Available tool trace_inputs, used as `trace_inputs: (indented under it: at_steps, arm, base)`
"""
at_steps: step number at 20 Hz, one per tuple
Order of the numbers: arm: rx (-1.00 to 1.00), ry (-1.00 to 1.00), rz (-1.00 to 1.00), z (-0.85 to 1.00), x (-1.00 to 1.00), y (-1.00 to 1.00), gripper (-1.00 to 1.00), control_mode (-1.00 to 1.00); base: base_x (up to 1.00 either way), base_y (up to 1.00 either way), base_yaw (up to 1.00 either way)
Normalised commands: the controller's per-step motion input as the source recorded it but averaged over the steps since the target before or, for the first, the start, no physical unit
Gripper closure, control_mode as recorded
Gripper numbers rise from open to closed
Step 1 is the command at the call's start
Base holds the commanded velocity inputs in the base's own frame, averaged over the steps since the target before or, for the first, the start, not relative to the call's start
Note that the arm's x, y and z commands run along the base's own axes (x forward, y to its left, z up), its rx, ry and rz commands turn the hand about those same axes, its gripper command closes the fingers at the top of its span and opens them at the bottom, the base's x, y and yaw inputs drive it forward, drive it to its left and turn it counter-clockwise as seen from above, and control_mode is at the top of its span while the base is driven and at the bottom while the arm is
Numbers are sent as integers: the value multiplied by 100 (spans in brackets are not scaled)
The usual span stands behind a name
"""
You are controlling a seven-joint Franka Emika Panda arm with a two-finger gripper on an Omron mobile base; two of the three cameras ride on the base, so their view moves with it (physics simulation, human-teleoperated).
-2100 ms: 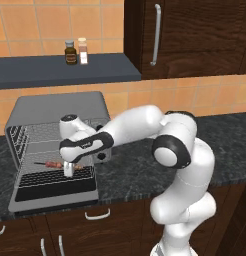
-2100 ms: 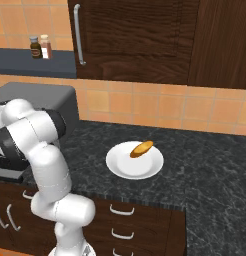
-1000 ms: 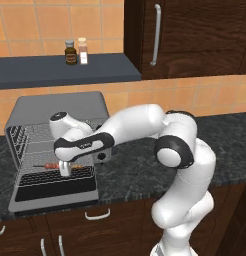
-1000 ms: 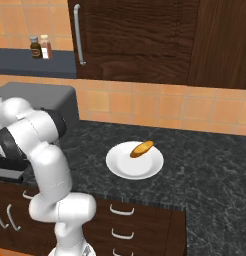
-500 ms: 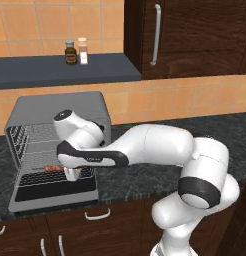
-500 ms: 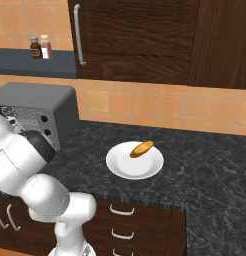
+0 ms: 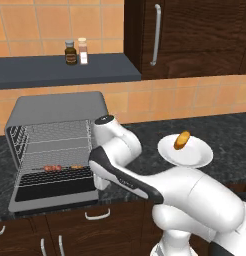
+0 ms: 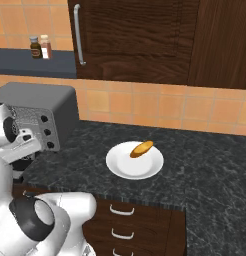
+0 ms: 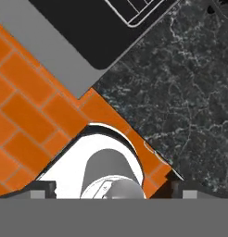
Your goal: Pick up the kebab skewer and baguette bread, and place them inside the toaster oven. Close the toaster oven door and start by setting the timer.
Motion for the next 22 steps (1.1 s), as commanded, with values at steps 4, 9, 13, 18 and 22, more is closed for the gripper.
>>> trace_inputs:
  at_steps: [4,9,13,18,22]
  arm:
    - [9,0,-41,0,-2,-100,-100,-100]
    - [8,-5,-40,2,4,-100,-100,-100]
    - [10,-11,-35,17,22,-100,-100,-100]
    - [12,-13,-33,17,38,-100,-100,-100]
    - [15,-12,-29,24,54,-100,-100,-100]
  base:
    - [0,0,0]
    - [0,0,0]
    - [0,0,0]
    - [0,0,0]
    - [0,0,0]
